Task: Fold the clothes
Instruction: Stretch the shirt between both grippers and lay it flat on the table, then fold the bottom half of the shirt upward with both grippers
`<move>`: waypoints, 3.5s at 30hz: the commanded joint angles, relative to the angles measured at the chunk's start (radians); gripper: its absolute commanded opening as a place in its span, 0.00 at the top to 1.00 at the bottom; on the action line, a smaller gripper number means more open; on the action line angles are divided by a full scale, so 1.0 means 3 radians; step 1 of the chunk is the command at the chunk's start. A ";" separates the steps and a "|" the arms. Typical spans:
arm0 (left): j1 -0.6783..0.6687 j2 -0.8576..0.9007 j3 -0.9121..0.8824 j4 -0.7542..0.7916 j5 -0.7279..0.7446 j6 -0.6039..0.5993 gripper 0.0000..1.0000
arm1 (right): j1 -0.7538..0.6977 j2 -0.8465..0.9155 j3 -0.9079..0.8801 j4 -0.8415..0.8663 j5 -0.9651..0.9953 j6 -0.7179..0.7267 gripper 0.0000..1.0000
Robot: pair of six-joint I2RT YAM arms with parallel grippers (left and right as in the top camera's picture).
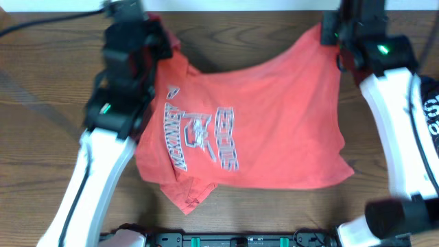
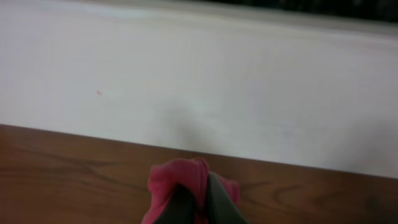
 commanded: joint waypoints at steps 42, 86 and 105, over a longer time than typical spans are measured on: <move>0.0395 0.1100 0.1314 -0.4152 0.1606 0.0136 0.94 | -0.0961 0.1092 0.1486 -0.3207 -0.0401 0.0209 0.99; 0.0399 -0.1270 -0.1546 -0.3330 0.1212 -0.1531 0.94 | -0.1461 -0.1086 -0.2266 -0.1893 -0.0924 0.0312 0.99; 0.0614 -0.0669 -0.1584 -0.1625 0.1202 -0.2379 0.94 | -0.1461 -0.0710 -0.2274 -0.0107 -0.0912 0.0609 0.99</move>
